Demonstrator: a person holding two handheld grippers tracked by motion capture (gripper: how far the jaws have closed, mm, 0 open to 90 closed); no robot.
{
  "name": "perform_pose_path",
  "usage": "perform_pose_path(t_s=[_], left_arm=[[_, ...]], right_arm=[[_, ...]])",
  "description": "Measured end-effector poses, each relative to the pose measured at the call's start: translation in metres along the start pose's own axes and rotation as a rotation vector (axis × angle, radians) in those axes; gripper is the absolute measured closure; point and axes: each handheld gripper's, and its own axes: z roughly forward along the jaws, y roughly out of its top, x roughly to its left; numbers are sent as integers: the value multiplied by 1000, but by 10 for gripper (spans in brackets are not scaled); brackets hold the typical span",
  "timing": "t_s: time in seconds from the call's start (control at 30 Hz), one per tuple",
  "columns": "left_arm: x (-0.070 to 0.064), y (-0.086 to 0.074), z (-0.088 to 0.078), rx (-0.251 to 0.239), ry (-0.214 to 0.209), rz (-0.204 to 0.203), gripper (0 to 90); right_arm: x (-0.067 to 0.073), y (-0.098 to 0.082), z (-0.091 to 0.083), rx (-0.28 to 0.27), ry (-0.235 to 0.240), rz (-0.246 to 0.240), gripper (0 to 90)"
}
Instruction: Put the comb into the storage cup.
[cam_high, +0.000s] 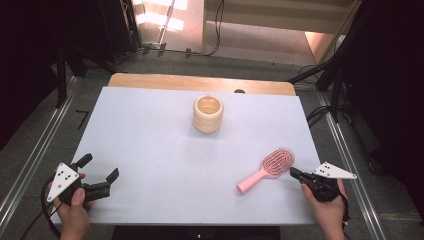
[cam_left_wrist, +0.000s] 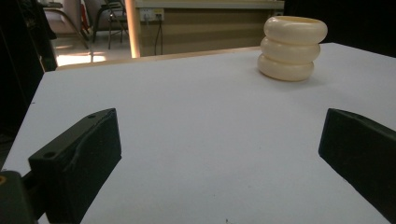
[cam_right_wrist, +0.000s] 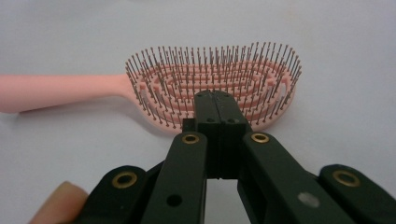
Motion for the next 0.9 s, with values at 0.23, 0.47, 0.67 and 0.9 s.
perform_pose_path(t_s=[0.23, 0.47, 0.67, 0.9], left_arm=[[-1, 0, 0, 3, -1, 6, 1], [-1, 0, 0, 5, -6, 15, 1], [-2, 0, 0, 7, -8, 21, 1], [-2, 0, 0, 8, -8, 24, 1]], right_arm=[[17, 4, 8, 31, 86, -62, 878], [42, 7, 22, 83, 170, -145, 878], [39, 5, 22, 90, 139, -136, 878], [12, -2, 11, 76, 51, -41, 878]])
